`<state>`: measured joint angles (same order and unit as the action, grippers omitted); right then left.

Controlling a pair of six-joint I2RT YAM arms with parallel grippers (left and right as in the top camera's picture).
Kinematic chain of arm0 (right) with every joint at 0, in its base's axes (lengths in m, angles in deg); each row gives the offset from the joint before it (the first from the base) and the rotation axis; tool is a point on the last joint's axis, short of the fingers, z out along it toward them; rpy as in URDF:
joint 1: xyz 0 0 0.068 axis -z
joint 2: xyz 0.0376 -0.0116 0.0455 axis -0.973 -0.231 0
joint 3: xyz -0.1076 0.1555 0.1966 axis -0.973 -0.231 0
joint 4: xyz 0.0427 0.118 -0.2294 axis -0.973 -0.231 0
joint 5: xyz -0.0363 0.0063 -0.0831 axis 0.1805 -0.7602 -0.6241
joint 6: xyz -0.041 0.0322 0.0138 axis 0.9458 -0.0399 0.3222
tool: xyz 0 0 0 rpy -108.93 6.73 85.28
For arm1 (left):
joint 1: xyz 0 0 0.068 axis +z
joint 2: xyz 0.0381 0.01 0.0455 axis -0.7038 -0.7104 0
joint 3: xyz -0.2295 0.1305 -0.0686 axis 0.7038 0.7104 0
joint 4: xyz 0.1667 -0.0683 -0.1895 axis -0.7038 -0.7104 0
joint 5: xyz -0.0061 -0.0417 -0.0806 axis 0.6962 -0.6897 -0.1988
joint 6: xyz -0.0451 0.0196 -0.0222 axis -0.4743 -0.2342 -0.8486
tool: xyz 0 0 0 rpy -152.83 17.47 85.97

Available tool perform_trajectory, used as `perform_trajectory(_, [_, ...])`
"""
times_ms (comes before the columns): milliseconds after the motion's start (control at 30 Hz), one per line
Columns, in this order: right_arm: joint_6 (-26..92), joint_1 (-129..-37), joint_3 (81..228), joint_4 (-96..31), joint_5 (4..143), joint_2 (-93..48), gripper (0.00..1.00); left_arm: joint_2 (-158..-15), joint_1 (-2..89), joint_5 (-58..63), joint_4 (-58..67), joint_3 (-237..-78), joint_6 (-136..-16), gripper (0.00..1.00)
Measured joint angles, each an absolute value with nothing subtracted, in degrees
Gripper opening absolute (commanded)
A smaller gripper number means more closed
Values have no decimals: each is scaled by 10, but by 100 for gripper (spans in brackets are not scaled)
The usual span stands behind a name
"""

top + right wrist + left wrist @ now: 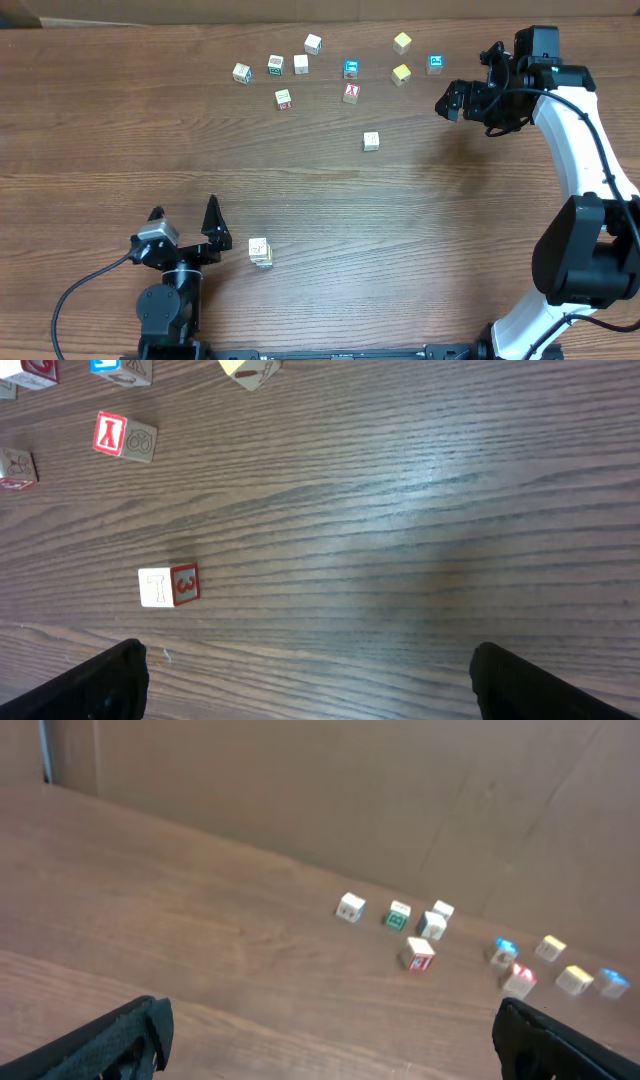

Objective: Form a tower

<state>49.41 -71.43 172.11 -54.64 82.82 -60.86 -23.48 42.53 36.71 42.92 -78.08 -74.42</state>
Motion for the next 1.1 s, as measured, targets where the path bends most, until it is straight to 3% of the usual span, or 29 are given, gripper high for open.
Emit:
perform_trajectory(167, [494, -714, 1721, -546, 828, -609, 100, -182, 425, 373, 353, -780, -737, 99])
perform_trajectory(1100, [494, -714, 1721, -546, 828, -609, 100, -160, 425, 373, 352, -780, -580, 99])
